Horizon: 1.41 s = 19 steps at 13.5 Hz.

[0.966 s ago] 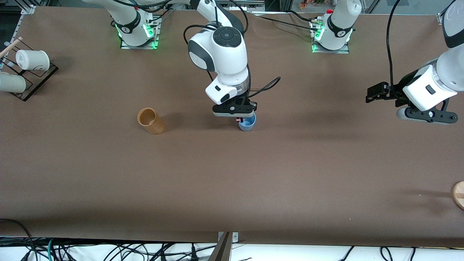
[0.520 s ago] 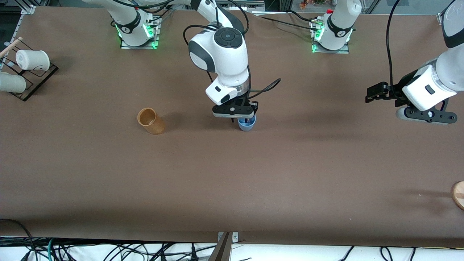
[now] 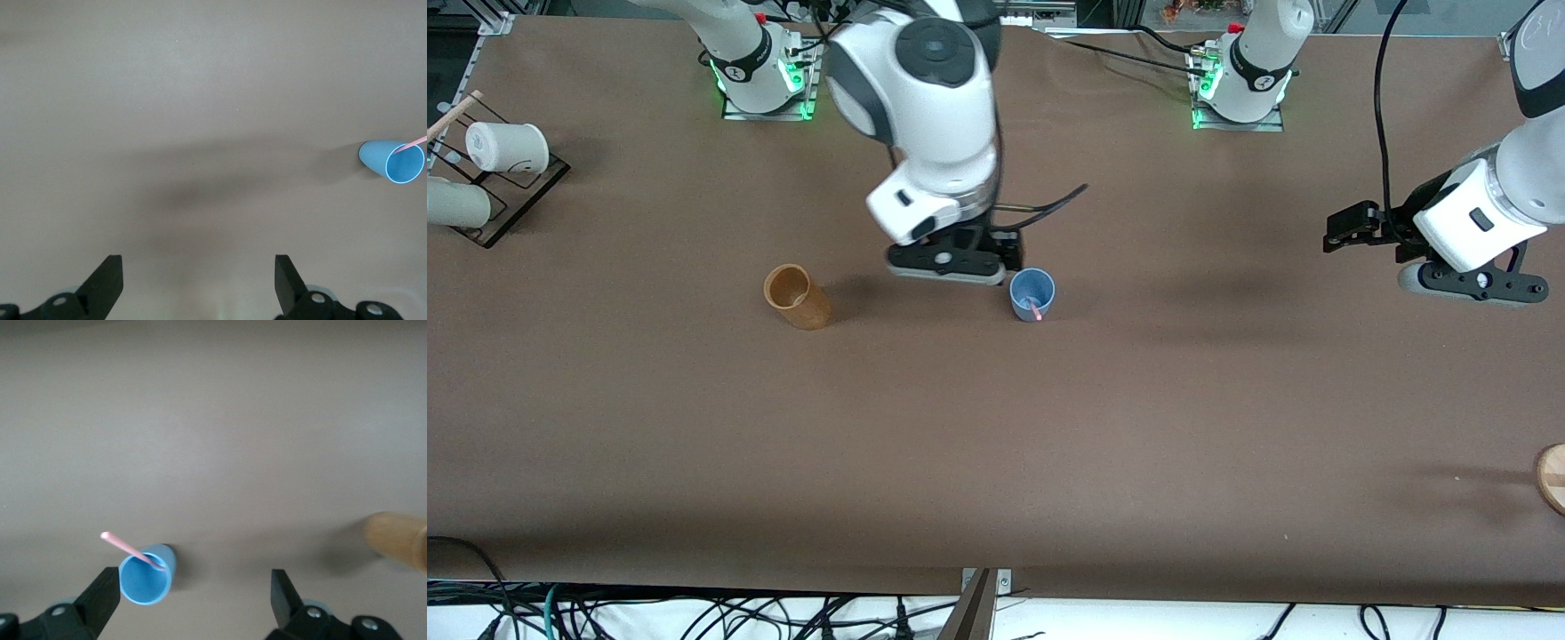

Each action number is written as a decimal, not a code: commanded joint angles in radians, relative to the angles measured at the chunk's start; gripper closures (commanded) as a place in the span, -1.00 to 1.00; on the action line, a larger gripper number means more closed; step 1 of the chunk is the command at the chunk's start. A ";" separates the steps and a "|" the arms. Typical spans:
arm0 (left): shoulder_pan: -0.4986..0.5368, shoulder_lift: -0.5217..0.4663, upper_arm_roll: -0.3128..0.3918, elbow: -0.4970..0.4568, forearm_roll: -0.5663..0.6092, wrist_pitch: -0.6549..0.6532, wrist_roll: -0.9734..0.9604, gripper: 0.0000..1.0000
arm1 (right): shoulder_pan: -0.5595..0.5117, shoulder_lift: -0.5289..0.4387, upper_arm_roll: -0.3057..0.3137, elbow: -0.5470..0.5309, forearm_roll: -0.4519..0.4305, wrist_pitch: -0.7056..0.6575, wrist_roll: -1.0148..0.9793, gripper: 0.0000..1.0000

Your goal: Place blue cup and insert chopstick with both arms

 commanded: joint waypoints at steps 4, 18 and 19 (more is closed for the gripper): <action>0.000 -0.005 -0.001 -0.003 0.014 0.008 0.019 -1.00 | -0.220 -0.191 0.003 -0.082 0.100 -0.149 -0.286 -1.00; -0.001 -0.004 -0.001 -0.003 0.013 0.017 0.016 -1.00 | -0.501 -0.495 0.001 -0.377 0.156 -0.266 -0.666 -1.00; -0.001 -0.004 -0.001 -0.001 0.013 0.017 0.016 -1.00 | -0.499 -0.494 0.001 -0.376 0.155 -0.263 -0.666 -1.00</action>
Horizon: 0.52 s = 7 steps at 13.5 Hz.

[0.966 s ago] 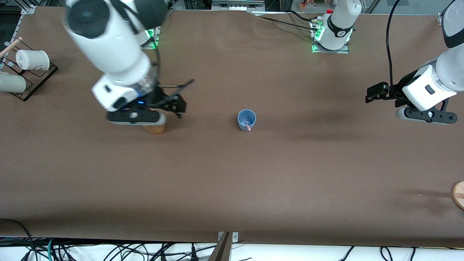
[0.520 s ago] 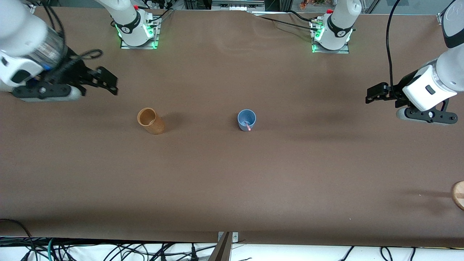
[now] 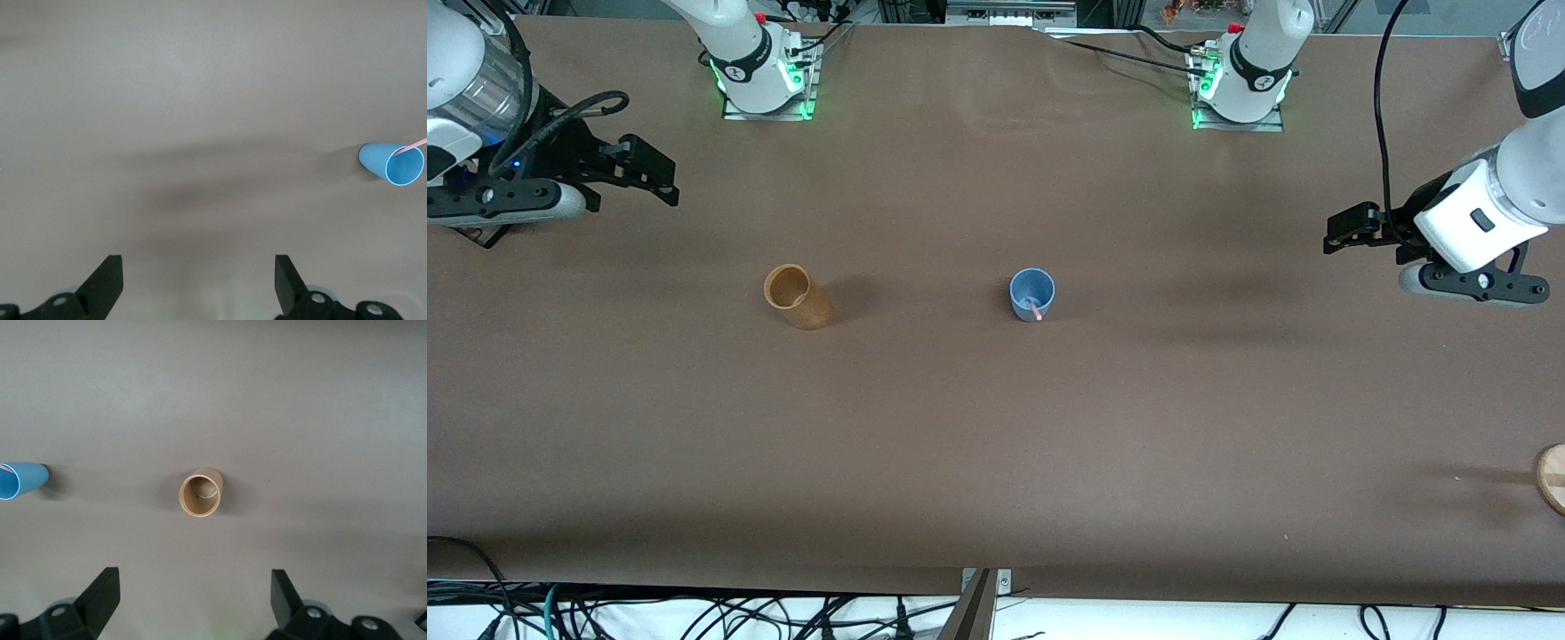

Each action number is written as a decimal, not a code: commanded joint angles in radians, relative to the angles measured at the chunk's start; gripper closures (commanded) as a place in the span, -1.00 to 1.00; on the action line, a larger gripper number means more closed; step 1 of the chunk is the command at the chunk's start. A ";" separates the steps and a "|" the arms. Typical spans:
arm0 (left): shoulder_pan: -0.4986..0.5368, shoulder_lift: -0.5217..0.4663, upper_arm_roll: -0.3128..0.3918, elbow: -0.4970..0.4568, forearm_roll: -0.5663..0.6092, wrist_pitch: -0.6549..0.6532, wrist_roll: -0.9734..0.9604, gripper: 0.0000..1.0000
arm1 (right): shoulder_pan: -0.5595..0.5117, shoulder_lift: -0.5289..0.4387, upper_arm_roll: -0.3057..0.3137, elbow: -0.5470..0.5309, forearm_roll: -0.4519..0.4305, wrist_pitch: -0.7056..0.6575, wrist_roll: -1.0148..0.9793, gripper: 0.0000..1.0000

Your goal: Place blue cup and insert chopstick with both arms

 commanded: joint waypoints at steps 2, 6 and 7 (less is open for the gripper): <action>0.000 -0.004 -0.001 -0.003 0.011 0.010 0.018 -1.00 | -0.013 -0.008 0.008 -0.005 0.006 0.010 -0.025 -1.00; 0.000 -0.004 -0.001 -0.003 0.010 0.010 0.018 -1.00 | -0.015 -0.009 0.003 -0.003 0.001 0.001 -0.022 -1.00; 0.000 -0.004 -0.001 -0.001 0.011 0.010 0.018 -1.00 | -0.016 -0.009 0.003 -0.003 0.000 -0.001 -0.023 -1.00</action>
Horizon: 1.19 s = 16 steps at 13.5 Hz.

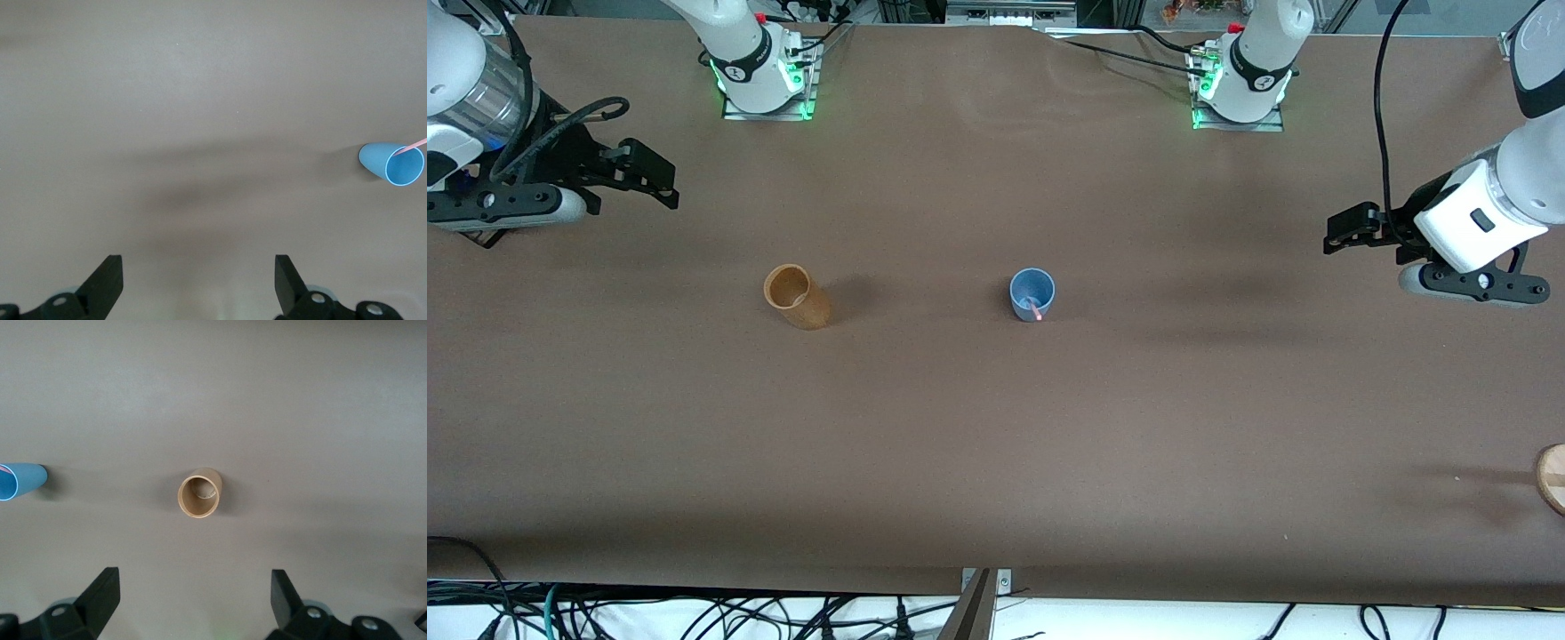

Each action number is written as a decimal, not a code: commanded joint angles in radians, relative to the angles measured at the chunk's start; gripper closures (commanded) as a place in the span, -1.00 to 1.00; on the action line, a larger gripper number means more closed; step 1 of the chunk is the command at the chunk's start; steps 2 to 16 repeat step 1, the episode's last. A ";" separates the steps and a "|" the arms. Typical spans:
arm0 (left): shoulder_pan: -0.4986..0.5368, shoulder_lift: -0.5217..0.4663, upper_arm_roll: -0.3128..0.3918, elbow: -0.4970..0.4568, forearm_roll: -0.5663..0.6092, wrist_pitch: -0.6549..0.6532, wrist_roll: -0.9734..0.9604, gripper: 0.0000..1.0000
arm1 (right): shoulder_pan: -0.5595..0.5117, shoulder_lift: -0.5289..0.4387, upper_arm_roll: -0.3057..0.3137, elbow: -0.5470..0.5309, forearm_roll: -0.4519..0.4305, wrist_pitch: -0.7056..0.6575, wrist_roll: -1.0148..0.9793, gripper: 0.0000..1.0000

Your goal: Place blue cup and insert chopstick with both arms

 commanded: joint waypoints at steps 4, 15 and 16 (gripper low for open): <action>0.000 -0.004 -0.001 -0.001 0.010 0.009 0.018 -1.00 | -0.013 -0.010 0.001 -0.004 0.000 -0.008 -0.020 -1.00; 0.000 -0.004 -0.001 -0.001 0.010 0.009 0.018 -1.00 | -0.013 -0.010 0.001 -0.004 0.000 -0.008 -0.020 -1.00; 0.000 -0.004 -0.001 -0.001 0.010 0.009 0.018 -1.00 | -0.013 -0.010 0.001 -0.004 0.000 -0.008 -0.020 -1.00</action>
